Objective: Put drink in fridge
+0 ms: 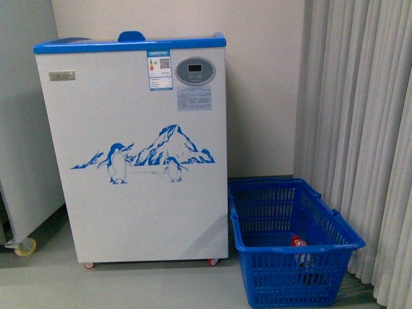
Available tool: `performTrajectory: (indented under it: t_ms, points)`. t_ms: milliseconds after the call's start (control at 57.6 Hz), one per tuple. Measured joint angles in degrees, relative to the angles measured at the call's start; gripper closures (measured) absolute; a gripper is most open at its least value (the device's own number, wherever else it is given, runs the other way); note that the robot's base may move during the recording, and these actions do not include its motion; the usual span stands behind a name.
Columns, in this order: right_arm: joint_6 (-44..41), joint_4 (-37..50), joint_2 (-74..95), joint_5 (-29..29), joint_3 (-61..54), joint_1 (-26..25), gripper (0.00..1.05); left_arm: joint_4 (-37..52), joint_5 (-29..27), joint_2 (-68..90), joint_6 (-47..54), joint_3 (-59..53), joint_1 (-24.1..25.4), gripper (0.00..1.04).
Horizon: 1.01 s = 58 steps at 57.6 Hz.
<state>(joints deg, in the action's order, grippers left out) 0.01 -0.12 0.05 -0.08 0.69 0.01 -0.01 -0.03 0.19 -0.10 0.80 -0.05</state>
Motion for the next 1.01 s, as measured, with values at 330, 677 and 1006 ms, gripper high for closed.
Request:
performTrajectory:
  t_ms: [330,677,1006]
  points:
    - [0.0,0.0,0.0,0.0,0.0,0.0,0.07,0.0,0.0,0.02,-0.09,0.0,0.0,0.08]
    - [0.0,0.0,0.0,0.0,0.0,0.0,0.07,0.0,0.0,0.02,-0.09,0.0,0.0,0.08]
    - [0.0,0.0,0.0,0.0,0.0,0.0,0.07,0.0,0.0,0.02,-0.09,0.0,0.0,0.08]
